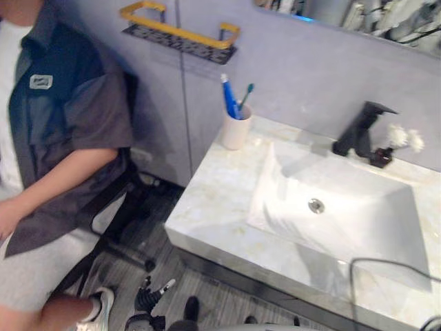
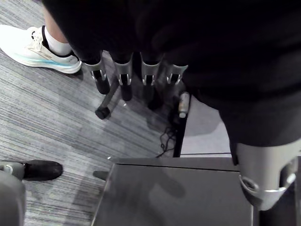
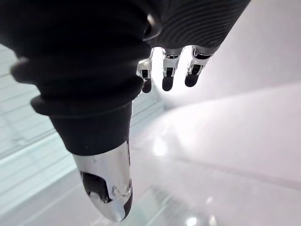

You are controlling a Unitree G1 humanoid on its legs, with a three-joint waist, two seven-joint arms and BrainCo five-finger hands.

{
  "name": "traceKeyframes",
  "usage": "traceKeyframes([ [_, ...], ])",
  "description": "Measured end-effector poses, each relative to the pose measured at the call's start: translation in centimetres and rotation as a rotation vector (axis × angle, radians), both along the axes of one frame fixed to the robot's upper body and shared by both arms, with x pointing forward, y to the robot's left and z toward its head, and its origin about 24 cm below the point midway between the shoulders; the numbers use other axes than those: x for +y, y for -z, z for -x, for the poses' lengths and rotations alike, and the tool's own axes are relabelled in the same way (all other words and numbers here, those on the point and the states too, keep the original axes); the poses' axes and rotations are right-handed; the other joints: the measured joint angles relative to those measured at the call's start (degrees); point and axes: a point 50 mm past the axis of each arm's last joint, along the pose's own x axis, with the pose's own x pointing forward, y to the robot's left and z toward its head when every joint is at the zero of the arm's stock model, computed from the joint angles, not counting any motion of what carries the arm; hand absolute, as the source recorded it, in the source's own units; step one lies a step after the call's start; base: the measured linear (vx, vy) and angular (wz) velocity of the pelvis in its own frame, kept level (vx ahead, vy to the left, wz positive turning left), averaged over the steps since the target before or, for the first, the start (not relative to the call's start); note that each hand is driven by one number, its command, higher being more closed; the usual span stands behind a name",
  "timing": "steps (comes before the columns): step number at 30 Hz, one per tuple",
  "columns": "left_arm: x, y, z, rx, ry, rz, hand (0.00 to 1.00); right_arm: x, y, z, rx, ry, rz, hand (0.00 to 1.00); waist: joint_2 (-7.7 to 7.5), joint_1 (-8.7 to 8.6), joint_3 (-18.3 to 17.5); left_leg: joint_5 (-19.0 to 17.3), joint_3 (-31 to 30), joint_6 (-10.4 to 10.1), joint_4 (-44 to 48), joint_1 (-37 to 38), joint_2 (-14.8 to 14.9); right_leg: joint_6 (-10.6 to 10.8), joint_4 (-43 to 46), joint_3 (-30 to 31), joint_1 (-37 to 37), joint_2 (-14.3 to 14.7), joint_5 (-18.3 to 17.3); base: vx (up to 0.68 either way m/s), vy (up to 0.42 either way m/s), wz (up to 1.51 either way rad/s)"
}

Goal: Organize washtable

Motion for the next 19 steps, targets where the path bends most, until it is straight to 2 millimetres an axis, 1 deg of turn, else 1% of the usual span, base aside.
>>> traceKeyframes([
  [1, -0.3, 0.0, -0.2, -0.004, -0.008, 0.012, 0.0, 0.2, 2.1, 1.0, 0.045, 0.021, -0.082, 0.0, 0.53, 0.0, -0.38, -0.18, 0.3, -0.02, 0.01, 0.16, 0.09, -0.01, 0.03, 0.14, 0.05, 0.0, 0.01, 0.01, -0.004, -0.14],
  [3, -1.0, 0.2, -0.2, 0.003, -0.013, 0.036, 0.0, 1.7, 8.7, 2.5, 0.159, 0.04, -0.37, 0.0, 1.34, -0.01, -0.84, -0.75, 1.86, 0.15, 0.05, 1.3, 0.36, -0.03, 0.44, 1.13, 0.52, -0.05, 0.0, 0.02, -0.001, -0.2],
  [4, -1.0, 0.2, -0.1, 0.004, -0.017, 0.035, 0.0, 2.3, 10.2, 2.8, 0.172, 0.041, -0.444, 0.0, 1.51, -0.02, -0.83, -1.03, 2.13, 0.18, 0.05, 1.72, 0.43, -0.1, 0.6, 1.29, 0.83, -0.05, -0.08, 0.01, 0.002, -0.2],
  [5, -1.1, 0.2, -0.1, 0.005, -0.028, 0.037, 0.0, 3.8, 13.6, 3.4, 0.207, 0.042, -0.603, 0.0, 1.8, -0.12, -0.9, -1.71, 3.48, 0.39, 0.07, 2.52, 0.68, -0.26, 1.0, 1.59, 1.23, -0.11, -0.25, -0.01, -0.001, -0.15],
  [7, -1.2, 0.3, 0.0, 0.009, -0.042, 0.04, 0.0, 5.9, 18.0, 3.4, 0.283, 0.006, -0.805, 0.0, 2.19, -0.43, -0.86, -2.15, 6.08, 0.43, 0.07, 2.99, 1.06, 0.14, 2.1, 2.38, 1.17, -0.29, -1.16, -0.02, 0.004, -0.23],
  [9, -1.3, 0.5, 0.2, 0.024, -0.059, 0.058, 0.0, 8.1, 21.7, 2.4, 0.369, -0.119, -0.981, 0.0, 2.94, -0.39, -0.24, -2.64, 11.0, 0.39, 0.07, 4.81, 1.74, -0.16, 3.81, 4.22, 0.91, -0.6, -1.6, 0.01, 0.022, -0.35],
  [10, -1.3, 0.5, 0.3, 0.026, -0.058, 0.059, 0.0, 8.9, 22.7, 2.2, 0.39, -0.149, -1.027, 0.0, 3.03, -0.23, -0.16, -2.86, 11.84, 0.34, 0.07, 5.34, 1.83, -0.15, 4.22, 4.66, 0.94, -0.64, -1.88, 0.02, 0.02, -0.38],
  [11, -1.4, 0.6, 0.6, 0.033, -0.056, 0.06, 0.0, 10.5, 24.7, 1.9, 0.447, -0.218, -1.117, 0.0, 3.14, 0.12, -0.08, -3.24, 13.02, 0.29, 0.06, 5.98, 1.92, -0.41, 4.92, 5.59, 1.05, -0.65, -2.25, 0.01, 0.009, -0.36],
  [12, -1.6, 0.6, 0.7, 0.04, -0.046, 0.064, 0.0, 12.0, 26.3, 1.8, 0.508, -0.284, -1.193, 0.0, 3.17, 0.36, -0.04, -3.51, 13.62, 0.2, 0.06, 6.45, 1.95, -0.12, 5.54, 6.17, 0.96, -0.66, -2.89, 0.02, 0.005, -0.29],
  [13, -1.7, 0.7, 0.8, 0.044, -0.041, 0.066, 0.0, 12.7, 27.0, 1.8, 0.537, -0.322, -1.226, 0.0, 3.17, 0.36, -0.04, -3.6, 13.72, 0.16, 0.05, 6.65, 1.95, -0.11, 5.63, 6.24, 1.01, -0.67, -3.04, 0.05, -0.001, -0.14],
  [14, -2.1, 0.9, 0.9, 0.056, -0.023, 0.073, 0.0, 14.0, 28.2, 1.9, 0.591, -0.377, -1.289, 0.0, 3.18, 0.52, -0.04, -3.74, 13.89, 0.08, 0.06, 6.97, 1.96, -0.27, 5.68, 6.28, 1.0, -0.68, -3.15, 0.1, -0.003, -0.03],
  [17, -2.8, 1.3, 1.3, 0.086, 0.011, 0.09, 0.0, 15.4, 29.8, 2.5, 0.651, -0.433, -1.385, 0.0, 3.21, 0.89, 0.16, -3.9, 14.1, -0.01, 0.06, 7.16, 1.96, -0.43, 5.75, 6.31, 1.14, -0.72, -3.33, 0.1, -0.004, -0.01],
  [18, -2.9, 1.3, 1.3, 0.087, 0.014, 0.09, 0.0, 15.6, 30.0, 2.8, 0.661, -0.436, -1.399, 0.0, 3.16, 1.13, 0.35, -3.95, 14.1, -0.22, 0.06, 7.34, 1.96, -0.3, 5.8, 6.31, 1.32, -0.72, -3.3, 0.13, -0.009, 0.0],
  [19, -3.0, 1.4, 1.4, 0.095, 0.022, 0.092, 0.0, 16.0, 30.5, 3.3, 0.697, -0.44, -1.422, 0.0, 3.09, 1.88, 0.96, -4.13, 14.06, -0.49, 0.07, 7.98, 1.96, -0.24, 5.88, 6.22, 2.11, -0.71, -3.46, 0.07, -0.006, 0.01],
])
